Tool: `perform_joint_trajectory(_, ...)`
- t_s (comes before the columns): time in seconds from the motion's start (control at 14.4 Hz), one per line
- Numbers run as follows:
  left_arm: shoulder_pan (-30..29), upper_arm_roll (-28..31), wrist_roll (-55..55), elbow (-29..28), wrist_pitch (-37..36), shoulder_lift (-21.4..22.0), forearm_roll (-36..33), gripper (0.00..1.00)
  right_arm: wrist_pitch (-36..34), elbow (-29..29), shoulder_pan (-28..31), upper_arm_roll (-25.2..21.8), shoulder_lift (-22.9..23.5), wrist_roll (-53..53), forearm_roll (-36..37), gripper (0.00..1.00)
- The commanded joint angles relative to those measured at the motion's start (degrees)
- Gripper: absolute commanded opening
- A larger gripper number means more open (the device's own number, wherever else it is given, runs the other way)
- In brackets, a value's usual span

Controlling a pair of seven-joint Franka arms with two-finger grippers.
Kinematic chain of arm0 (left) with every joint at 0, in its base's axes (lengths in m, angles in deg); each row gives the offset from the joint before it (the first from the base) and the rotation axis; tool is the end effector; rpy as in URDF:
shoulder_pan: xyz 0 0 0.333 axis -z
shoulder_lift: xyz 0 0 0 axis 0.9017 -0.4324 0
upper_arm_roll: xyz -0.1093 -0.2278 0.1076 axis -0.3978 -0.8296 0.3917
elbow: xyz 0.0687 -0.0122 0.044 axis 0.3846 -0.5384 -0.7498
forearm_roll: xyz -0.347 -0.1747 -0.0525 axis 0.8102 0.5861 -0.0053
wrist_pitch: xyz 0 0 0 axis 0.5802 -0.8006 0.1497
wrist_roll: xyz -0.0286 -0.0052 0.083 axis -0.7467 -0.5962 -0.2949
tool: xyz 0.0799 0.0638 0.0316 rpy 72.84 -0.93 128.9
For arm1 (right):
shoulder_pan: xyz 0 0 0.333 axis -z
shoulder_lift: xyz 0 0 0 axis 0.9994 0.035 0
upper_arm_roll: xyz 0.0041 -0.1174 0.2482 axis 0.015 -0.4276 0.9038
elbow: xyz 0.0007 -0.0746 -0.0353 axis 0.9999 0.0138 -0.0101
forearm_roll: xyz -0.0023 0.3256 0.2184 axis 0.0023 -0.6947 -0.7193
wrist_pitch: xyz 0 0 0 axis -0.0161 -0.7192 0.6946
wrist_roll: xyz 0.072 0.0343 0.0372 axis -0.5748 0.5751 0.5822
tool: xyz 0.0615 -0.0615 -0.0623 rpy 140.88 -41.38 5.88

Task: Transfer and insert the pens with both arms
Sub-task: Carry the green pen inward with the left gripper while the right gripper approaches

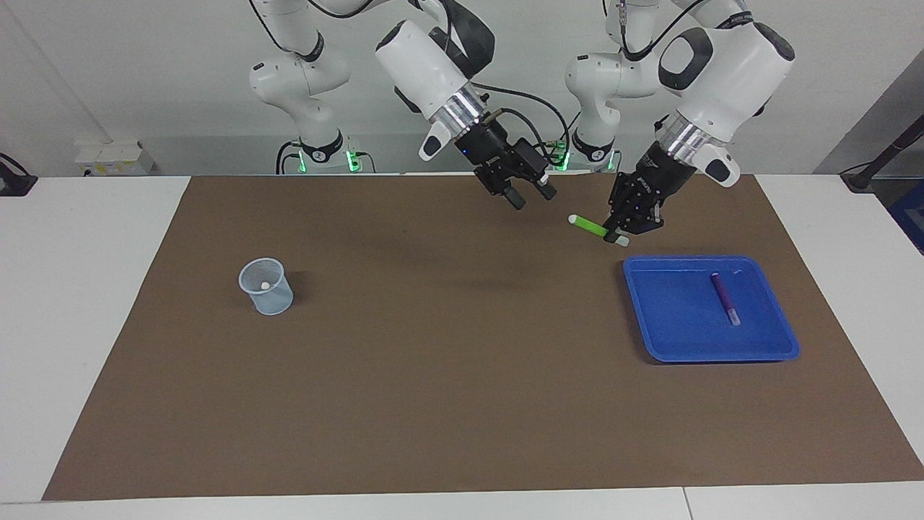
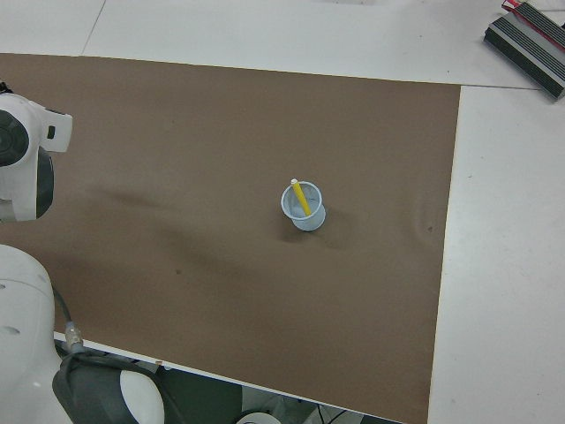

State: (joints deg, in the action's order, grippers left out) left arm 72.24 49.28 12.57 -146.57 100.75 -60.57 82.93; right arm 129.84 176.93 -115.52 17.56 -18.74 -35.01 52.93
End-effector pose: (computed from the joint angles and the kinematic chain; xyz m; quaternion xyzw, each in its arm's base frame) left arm 0.5359 -0.1502 0.5220 0.6934 0.6811 -0.0892 0.2175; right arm 0.4827 0.4073 0.5068 -0.8212 0.3418 -0.0927 0.4475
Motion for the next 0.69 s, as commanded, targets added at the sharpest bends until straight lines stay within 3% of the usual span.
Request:
perform_joint_trajectory(0.0, 1.81, 0.73, 1.99, -5.45, 1.82, 5.23, 1.06, 0.0, 1.05, -2.4, -1.12, -0.13, 3.16, -0.72, 0.81, 0.96)
perform_joint_trajectory(0.62, 2.34, 0.73, 3.31, -6.43, 1.29, 6.9, 0.98, 0.0, 0.88, -6.88, -2.79, -0.31, 5.19, -0.99, 1.96, 0.75)
